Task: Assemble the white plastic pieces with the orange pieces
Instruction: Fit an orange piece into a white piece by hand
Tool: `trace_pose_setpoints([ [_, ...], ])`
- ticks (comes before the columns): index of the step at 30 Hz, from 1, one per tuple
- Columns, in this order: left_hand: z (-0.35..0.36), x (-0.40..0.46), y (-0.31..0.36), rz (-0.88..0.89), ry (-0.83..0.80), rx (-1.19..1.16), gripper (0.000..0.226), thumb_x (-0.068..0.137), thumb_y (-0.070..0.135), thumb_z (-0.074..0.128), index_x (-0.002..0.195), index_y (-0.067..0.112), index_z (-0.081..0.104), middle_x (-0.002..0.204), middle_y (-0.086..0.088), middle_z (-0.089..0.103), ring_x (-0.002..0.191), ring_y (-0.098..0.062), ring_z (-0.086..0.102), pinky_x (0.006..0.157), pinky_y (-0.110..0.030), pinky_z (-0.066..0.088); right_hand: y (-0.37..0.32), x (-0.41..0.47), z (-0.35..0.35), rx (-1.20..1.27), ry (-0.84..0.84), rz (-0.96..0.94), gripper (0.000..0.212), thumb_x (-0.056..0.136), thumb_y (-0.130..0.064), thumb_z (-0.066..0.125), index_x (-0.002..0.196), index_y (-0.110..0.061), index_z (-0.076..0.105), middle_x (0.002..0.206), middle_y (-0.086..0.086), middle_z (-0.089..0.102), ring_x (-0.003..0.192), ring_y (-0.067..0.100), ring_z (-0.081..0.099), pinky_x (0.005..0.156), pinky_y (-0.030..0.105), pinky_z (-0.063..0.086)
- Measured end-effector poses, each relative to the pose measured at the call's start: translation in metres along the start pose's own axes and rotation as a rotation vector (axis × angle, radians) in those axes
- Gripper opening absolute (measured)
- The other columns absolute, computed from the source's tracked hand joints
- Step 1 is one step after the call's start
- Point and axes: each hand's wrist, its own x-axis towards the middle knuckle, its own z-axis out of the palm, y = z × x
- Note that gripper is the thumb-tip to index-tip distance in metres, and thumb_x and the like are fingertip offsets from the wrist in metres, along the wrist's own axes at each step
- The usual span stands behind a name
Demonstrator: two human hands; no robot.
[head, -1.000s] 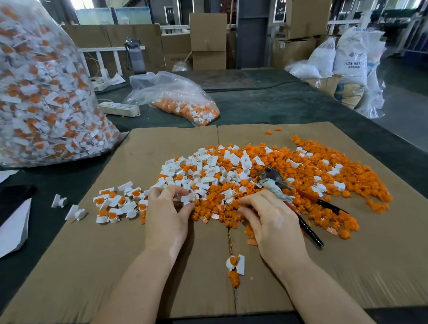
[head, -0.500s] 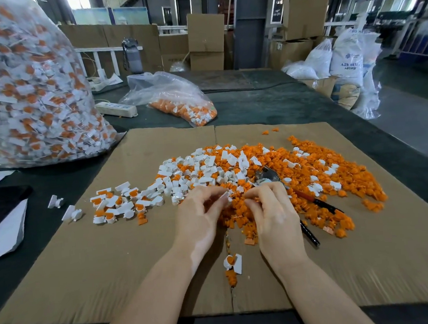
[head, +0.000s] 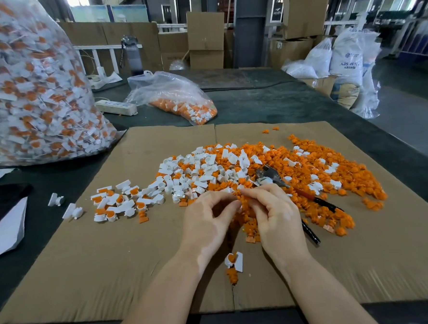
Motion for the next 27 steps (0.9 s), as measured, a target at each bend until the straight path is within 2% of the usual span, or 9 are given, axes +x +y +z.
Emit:
trace_pose_setpoints([
  [4, 0.0002, 0.0001, -0.0024, -0.042, 0.011, -0.012, 0.011, 0.083, 0.022, 0.07, 0.089, 0.031, 0.069, 0.092, 0.013, 0.067, 0.089, 0.002, 0.058, 0.075, -0.003, 0.041, 0.0003, -0.0009, -0.0012, -0.006, 0.037, 0.009, 0.021, 0.087, 0.001, 0.06, 0.105, -0.007, 0.069, 0.094, 0.001, 0.065, 0.09, 0.009, 0.061, 0.081, 0.024, 0.051],
  [8, 0.0006, 0.0008, -0.005, -0.075, 0.053, -0.075, 0.024, 0.083, 0.013, 0.069, 0.102, 0.028, 0.065, 0.082, 0.01, 0.064, 0.079, 0.0, 0.059, 0.069, -0.005, 0.044, 0.0009, -0.0016, -0.0005, 0.003, 0.051, 0.053, 0.011, 0.086, -0.007, 0.064, 0.096, -0.009, 0.069, 0.089, -0.002, 0.066, 0.085, 0.01, 0.062, 0.077, 0.031, 0.053],
  [11, 0.0001, 0.001, -0.0053, -0.092, 0.053, -0.076, 0.011, 0.085, 0.022, 0.066, 0.091, 0.032, 0.066, 0.086, 0.015, 0.065, 0.083, 0.001, 0.06, 0.07, -0.004, 0.043, 0.0002, -0.002, -0.0005, -0.011, 0.037, 0.054, 0.005, 0.086, -0.011, 0.065, 0.089, -0.012, 0.068, 0.083, -0.003, 0.065, 0.081, 0.01, 0.06, 0.073, 0.03, 0.052],
  [13, -0.0005, 0.0005, -0.0051, -0.064, 0.055, -0.061, 0.015, 0.087, 0.025, 0.064, 0.082, 0.038, 0.061, 0.084, 0.018, 0.064, 0.083, 0.005, 0.058, 0.07, -0.003, 0.041, -0.0008, -0.0021, -0.0008, -0.032, 0.026, 0.033, 0.003, 0.085, -0.013, 0.066, 0.087, -0.012, 0.068, 0.082, -0.004, 0.063, 0.08, 0.009, 0.059, 0.072, 0.025, 0.05],
  [16, -0.0007, 0.0003, -0.006, -0.036, 0.069, -0.065, 0.016, 0.089, 0.024, 0.061, 0.079, 0.036, 0.06, 0.079, 0.016, 0.064, 0.079, 0.004, 0.057, 0.067, -0.005, 0.041, -0.002, -0.0021, -0.0012, -0.052, 0.014, 0.001, 0.003, 0.084, -0.013, 0.067, 0.084, -0.011, 0.067, 0.079, -0.004, 0.062, 0.077, 0.009, 0.058, 0.071, 0.019, 0.047],
  [22, 0.0, -0.0021, -0.0054, -0.014, 0.131, -0.099, 0.018, 0.09, 0.023, 0.061, 0.08, 0.038, 0.058, 0.075, 0.016, 0.064, 0.077, 0.006, 0.059, 0.067, -0.006, 0.043, 0.0014, -0.0017, 0.0011, 0.04, -0.014, 0.08, 0.004, 0.088, -0.014, 0.062, 0.088, -0.013, 0.065, 0.08, -0.005, 0.062, 0.078, 0.009, 0.058, 0.071, 0.028, 0.051],
  [24, -0.0004, -0.0027, -0.0047, -0.005, 0.164, -0.095, 0.022, 0.089, 0.021, 0.062, 0.08, 0.041, 0.056, 0.074, 0.018, 0.064, 0.079, 0.007, 0.058, 0.067, -0.004, 0.042, 0.0028, -0.0009, 0.0011, 0.102, -0.028, 0.134, 0.005, 0.089, -0.014, 0.059, 0.089, -0.017, 0.063, 0.08, -0.008, 0.061, 0.078, 0.005, 0.058, 0.07, 0.023, 0.05],
  [27, 0.0001, -0.004, -0.0027, 0.025, 0.124, -0.06, 0.021, 0.089, 0.021, 0.062, 0.082, 0.04, 0.056, 0.076, 0.017, 0.063, 0.079, 0.007, 0.058, 0.066, -0.003, 0.041, 0.0027, 0.0007, 0.0003, 0.199, -0.048, 0.197, 0.011, 0.091, -0.015, 0.057, 0.086, -0.024, 0.061, 0.078, -0.009, 0.061, 0.076, 0.003, 0.056, 0.066, 0.012, 0.044],
])
